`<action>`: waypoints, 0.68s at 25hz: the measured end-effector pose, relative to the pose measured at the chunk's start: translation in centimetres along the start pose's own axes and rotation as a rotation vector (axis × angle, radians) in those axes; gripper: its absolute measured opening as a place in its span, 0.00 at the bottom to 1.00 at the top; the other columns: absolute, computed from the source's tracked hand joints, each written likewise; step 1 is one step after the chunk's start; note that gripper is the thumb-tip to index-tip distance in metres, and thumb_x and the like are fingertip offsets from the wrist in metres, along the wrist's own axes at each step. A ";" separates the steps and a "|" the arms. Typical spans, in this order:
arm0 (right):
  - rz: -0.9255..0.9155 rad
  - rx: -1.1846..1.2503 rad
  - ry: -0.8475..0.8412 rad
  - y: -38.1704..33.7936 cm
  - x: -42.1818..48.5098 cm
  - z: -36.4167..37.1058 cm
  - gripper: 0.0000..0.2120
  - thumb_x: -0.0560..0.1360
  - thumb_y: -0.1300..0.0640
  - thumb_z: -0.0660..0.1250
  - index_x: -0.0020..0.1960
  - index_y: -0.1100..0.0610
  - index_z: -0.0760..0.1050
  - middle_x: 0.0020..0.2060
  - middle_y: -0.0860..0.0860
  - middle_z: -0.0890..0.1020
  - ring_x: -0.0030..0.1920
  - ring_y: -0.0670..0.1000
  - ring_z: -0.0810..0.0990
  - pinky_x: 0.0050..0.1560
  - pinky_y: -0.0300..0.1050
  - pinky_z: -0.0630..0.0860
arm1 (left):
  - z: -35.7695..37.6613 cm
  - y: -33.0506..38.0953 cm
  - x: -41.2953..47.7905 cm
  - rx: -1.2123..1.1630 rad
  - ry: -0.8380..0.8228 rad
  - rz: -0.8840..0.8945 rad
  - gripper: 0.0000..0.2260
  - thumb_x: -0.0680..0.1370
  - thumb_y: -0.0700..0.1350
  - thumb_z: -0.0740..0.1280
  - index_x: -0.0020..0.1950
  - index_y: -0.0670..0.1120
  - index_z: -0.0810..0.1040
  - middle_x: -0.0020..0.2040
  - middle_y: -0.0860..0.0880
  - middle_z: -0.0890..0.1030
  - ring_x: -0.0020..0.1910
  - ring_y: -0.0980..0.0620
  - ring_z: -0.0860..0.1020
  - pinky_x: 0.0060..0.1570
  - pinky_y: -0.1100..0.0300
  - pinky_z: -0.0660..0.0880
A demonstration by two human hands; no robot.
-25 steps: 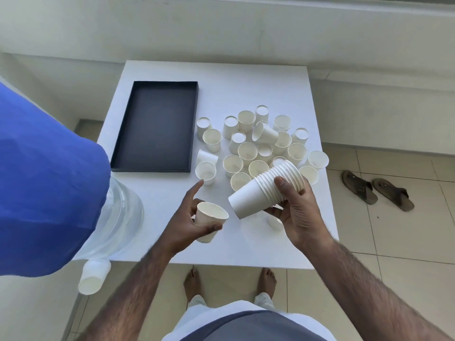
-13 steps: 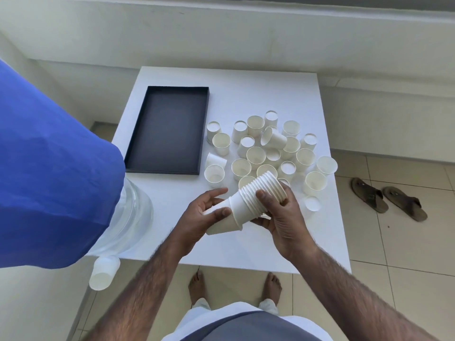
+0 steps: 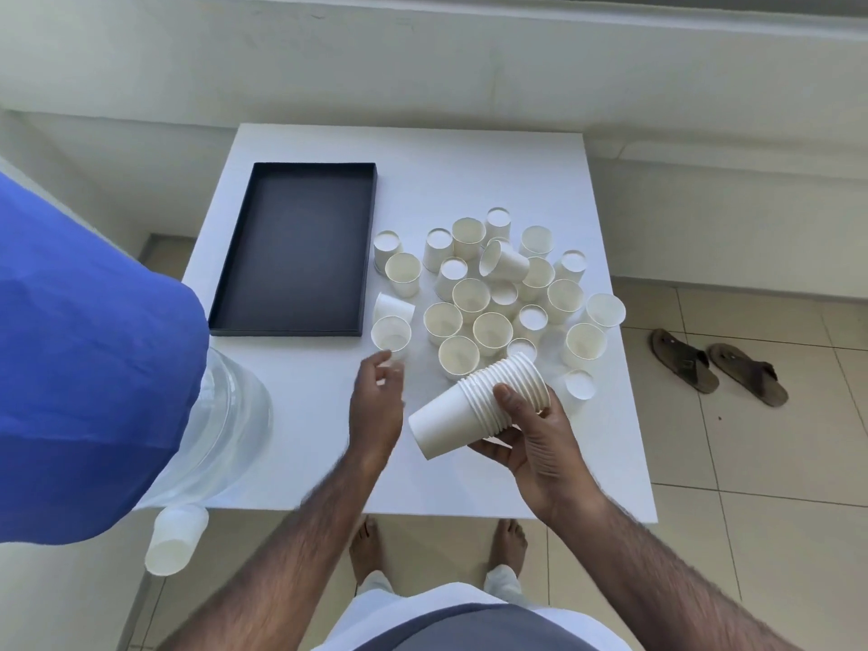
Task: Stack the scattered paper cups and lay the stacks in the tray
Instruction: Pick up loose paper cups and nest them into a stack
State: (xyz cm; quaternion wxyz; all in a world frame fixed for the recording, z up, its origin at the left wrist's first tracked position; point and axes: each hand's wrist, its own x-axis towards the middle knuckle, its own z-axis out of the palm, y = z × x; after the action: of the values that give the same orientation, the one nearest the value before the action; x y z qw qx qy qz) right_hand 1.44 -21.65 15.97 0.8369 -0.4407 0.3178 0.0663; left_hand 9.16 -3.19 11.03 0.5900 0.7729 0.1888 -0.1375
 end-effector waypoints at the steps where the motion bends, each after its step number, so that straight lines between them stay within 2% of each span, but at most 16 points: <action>1: 0.004 -0.009 0.004 -0.1 -0.1 -0.5 0.30 0.70 0.55 0.76 0.69 0.55 0.72 0.65 0.64 0.79 0.54 0.60 0.83 0.55 0.68 0.82 | 0.1 -0.9 1.7 0.205 0.022 0.061 0.19 0.83 0.47 0.67 0.74 0.51 0.71 0.67 0.43 0.77 0.54 0.46 0.80 0.53 0.54 0.77; 3: 0.010 -0.040 0.015 -0.2 -0.5 -1.7 0.30 0.70 0.55 0.76 0.70 0.55 0.72 0.62 0.63 0.81 0.53 0.59 0.83 0.55 0.68 0.82 | 0.6 -3.5 5.1 0.471 -0.011 0.143 0.31 0.80 0.42 0.71 0.81 0.52 0.63 0.72 0.43 0.71 0.62 0.43 0.78 0.60 0.50 0.77; 5: 0.006 -0.063 0.038 -0.5 -0.8 -3.1 0.30 0.70 0.55 0.76 0.70 0.55 0.72 0.59 0.60 0.82 0.53 0.59 0.83 0.55 0.68 0.82 | 1.3 -5.4 7.5 0.617 -0.036 0.191 0.31 0.80 0.42 0.71 0.81 0.51 0.63 0.77 0.44 0.68 0.70 0.40 0.73 0.66 0.45 0.75; 6: 0.001 -0.068 0.053 -0.6 -0.9 -3.7 0.30 0.70 0.55 0.76 0.70 0.55 0.72 0.58 0.59 0.82 0.53 0.60 0.83 0.55 0.68 0.82 | 1.6 -6.0 8.5 0.637 -0.022 0.200 0.28 0.80 0.43 0.71 0.79 0.50 0.68 0.77 0.43 0.69 0.71 0.40 0.73 0.66 0.46 0.75; 7: -0.003 -0.069 0.068 -0.8 -1.0 -4.2 0.30 0.70 0.55 0.76 0.69 0.55 0.72 0.57 0.58 0.82 0.53 0.60 0.83 0.54 0.67 0.82 | 1.9 -6.3 9.3 0.613 0.004 0.203 0.22 0.79 0.43 0.72 0.73 0.47 0.74 0.73 0.43 0.72 0.69 0.39 0.74 0.62 0.48 0.75; 9: -0.010 -0.064 0.089 -1.0 -1.1 -5.0 0.29 0.70 0.55 0.76 0.69 0.55 0.72 0.56 0.57 0.83 0.53 0.60 0.82 0.54 0.67 0.82 | 2.3 -5.4 10.0 0.501 0.088 0.164 0.10 0.76 0.44 0.75 0.53 0.42 0.79 0.57 0.44 0.80 0.57 0.38 0.79 0.47 0.53 0.74; 10: -0.013 -0.060 0.094 -1.2 -1.1 -5.3 0.29 0.70 0.55 0.76 0.69 0.55 0.72 0.55 0.56 0.83 0.53 0.60 0.82 0.54 0.67 0.82 | 2.4 -4.8 10.1 0.435 0.126 0.131 0.11 0.74 0.46 0.76 0.46 0.42 0.77 0.49 0.45 0.79 0.50 0.39 0.80 0.40 0.55 0.72; 11: -0.015 -0.056 0.096 -1.3 -1.1 -5.3 0.29 0.70 0.55 0.76 0.69 0.55 0.72 0.55 0.56 0.83 0.53 0.60 0.83 0.54 0.67 0.82 | 2.2 -4.5 9.9 0.371 0.147 0.099 0.14 0.72 0.47 0.76 0.43 0.42 0.74 0.43 0.46 0.78 0.45 0.40 0.79 0.36 0.55 0.69; 13: -0.022 -0.047 0.093 -1.7 -0.9 -4.9 0.29 0.69 0.55 0.76 0.69 0.55 0.72 0.55 0.56 0.83 0.52 0.59 0.84 0.54 0.67 0.82 | 1.3 -4.2 8.5 0.255 0.134 0.076 0.17 0.71 0.48 0.78 0.46 0.42 0.72 0.43 0.48 0.78 0.45 0.41 0.78 0.36 0.56 0.70; 15: -0.034 -0.034 0.085 -2.3 -0.5 -4.0 0.29 0.69 0.55 0.76 0.69 0.55 0.72 0.55 0.57 0.83 0.51 0.59 0.84 0.54 0.67 0.82 | -0.4 -3.7 6.2 0.073 0.040 0.074 0.22 0.71 0.46 0.80 0.57 0.47 0.71 0.50 0.50 0.79 0.52 0.42 0.80 0.42 0.58 0.74; 17: -0.054 -0.022 0.066 -3.0 0.1 -2.9 0.30 0.69 0.55 0.76 0.69 0.55 0.72 0.58 0.59 0.82 0.53 0.60 0.84 0.54 0.66 0.82 | -2.5 -2.7 3.6 -0.138 -0.122 0.063 0.34 0.70 0.45 0.80 0.70 0.55 0.67 0.58 0.51 0.78 0.56 0.47 0.82 0.50 0.59 0.76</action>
State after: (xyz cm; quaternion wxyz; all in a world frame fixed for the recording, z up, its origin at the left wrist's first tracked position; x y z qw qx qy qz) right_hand 1.28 -25.73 16.83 0.8226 -0.4602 0.3324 0.0325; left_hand 11.12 0.29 7.78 0.6561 0.7264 0.1372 -0.1521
